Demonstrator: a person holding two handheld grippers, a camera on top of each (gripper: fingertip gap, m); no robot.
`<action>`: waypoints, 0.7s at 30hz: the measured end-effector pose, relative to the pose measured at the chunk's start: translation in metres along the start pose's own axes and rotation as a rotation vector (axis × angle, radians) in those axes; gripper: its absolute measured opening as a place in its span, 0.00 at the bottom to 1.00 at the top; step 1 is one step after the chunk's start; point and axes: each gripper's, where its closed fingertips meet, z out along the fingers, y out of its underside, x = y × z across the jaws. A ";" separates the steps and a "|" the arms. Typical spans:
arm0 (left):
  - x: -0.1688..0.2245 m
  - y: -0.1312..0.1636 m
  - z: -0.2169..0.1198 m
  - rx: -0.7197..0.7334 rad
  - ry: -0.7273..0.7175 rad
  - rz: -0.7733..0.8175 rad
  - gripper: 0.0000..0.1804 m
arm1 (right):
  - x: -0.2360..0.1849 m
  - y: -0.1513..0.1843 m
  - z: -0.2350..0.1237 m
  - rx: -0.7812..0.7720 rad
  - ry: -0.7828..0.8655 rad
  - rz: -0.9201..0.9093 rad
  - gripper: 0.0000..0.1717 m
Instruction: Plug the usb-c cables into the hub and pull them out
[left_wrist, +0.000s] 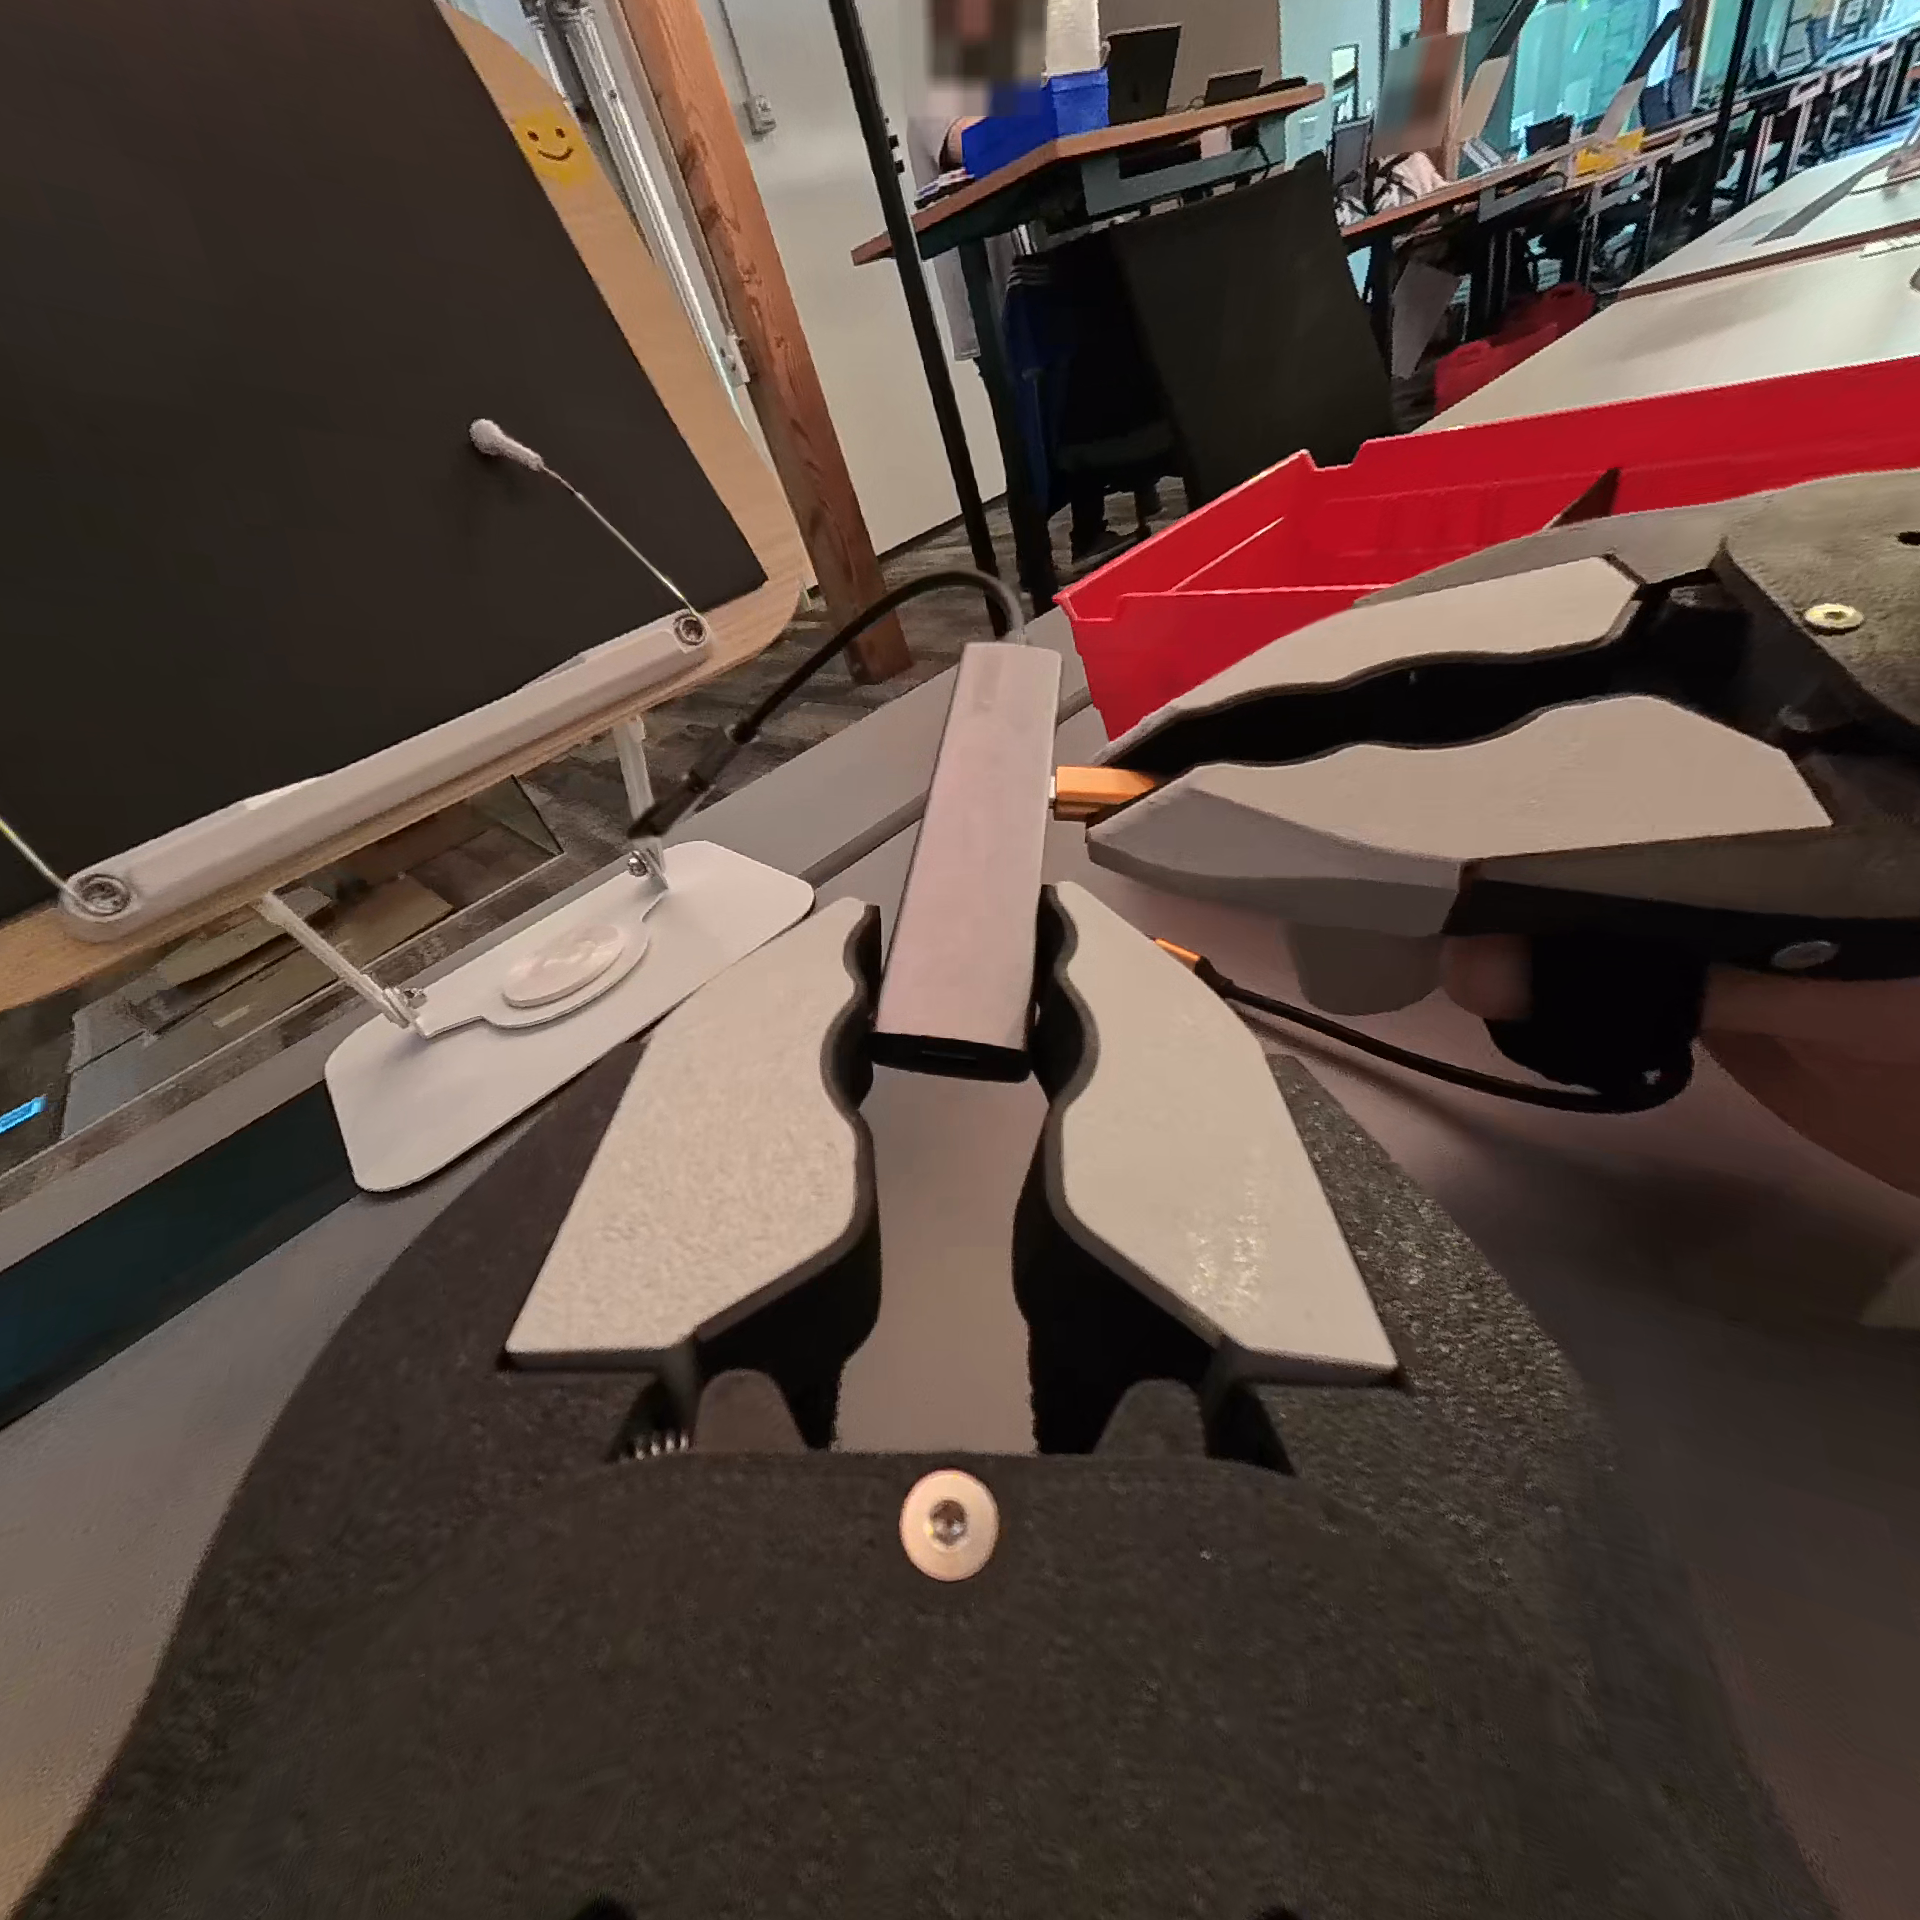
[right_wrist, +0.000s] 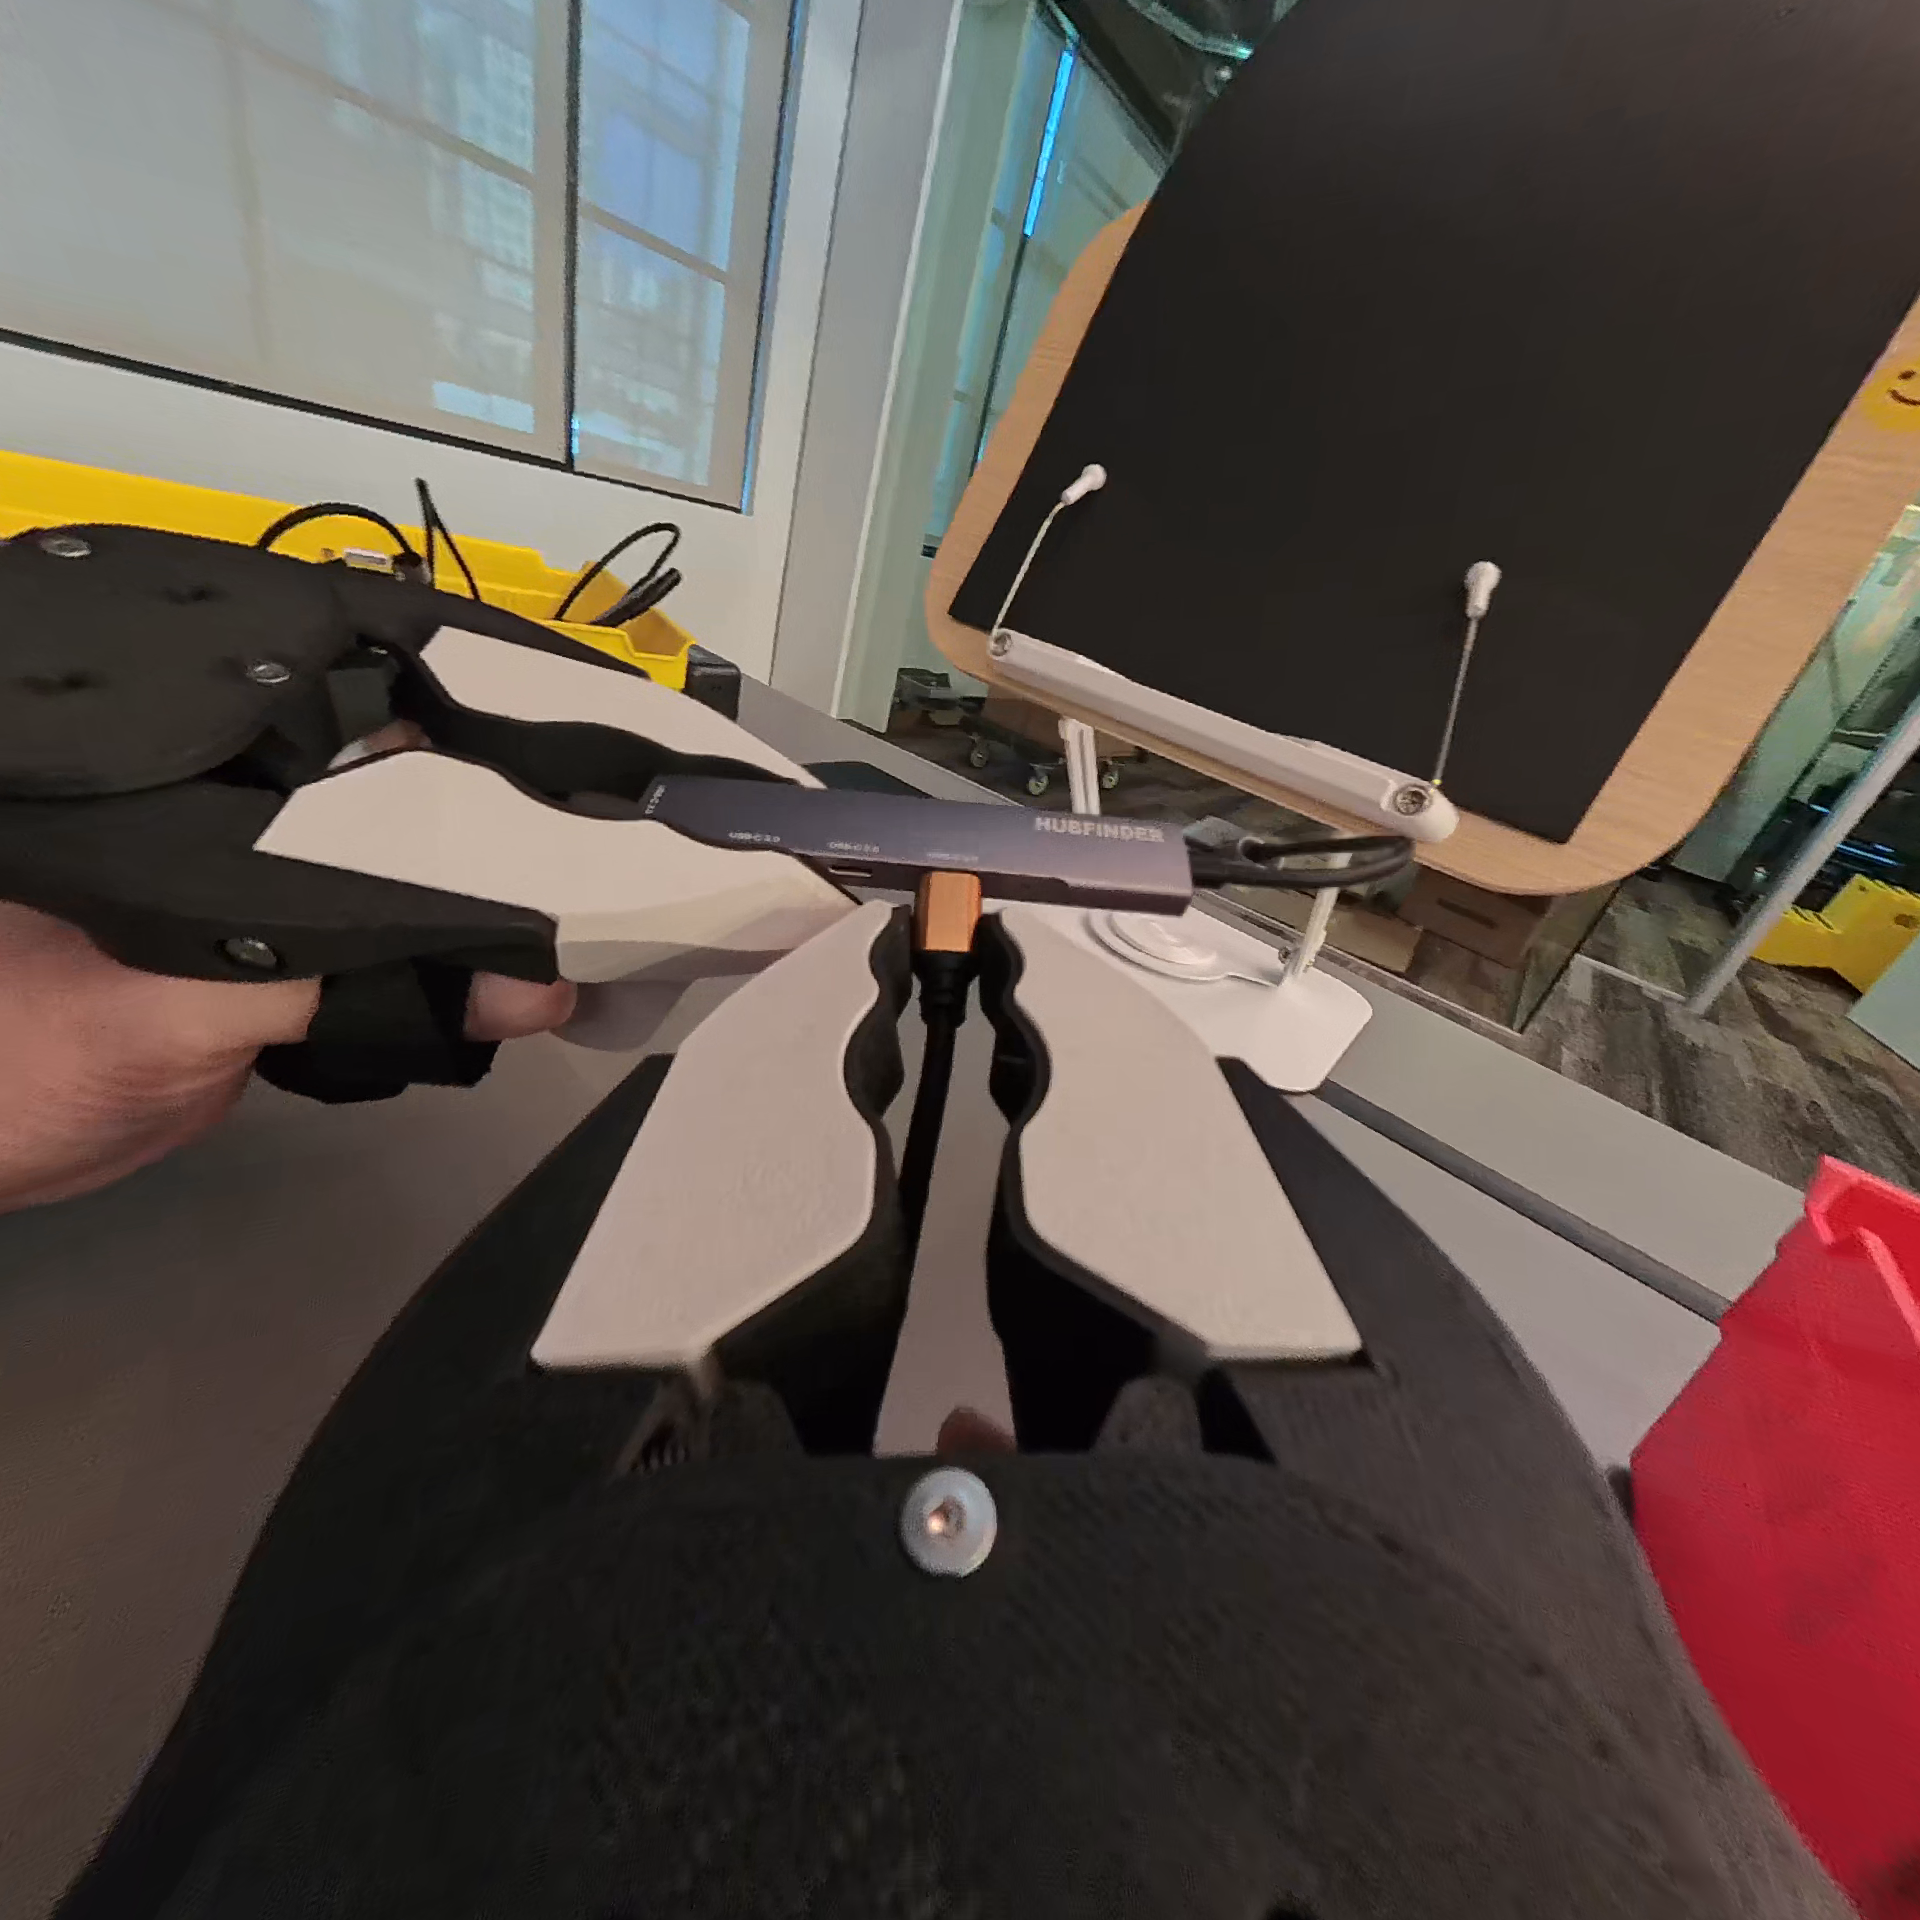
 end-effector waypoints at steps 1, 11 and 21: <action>0.000 0.000 0.001 -0.001 -0.006 -0.005 0.15 | 0.001 0.000 0.000 -0.005 0.021 -0.001 0.08; 0.001 0.002 0.005 -0.014 0.016 -0.065 0.16 | 0.004 0.004 -0.001 -0.060 0.164 -0.032 0.08; -0.063 0.017 -0.015 0.043 -0.184 -0.292 0.14 | 0.006 0.002 -0.026 -0.023 0.093 -0.059 0.08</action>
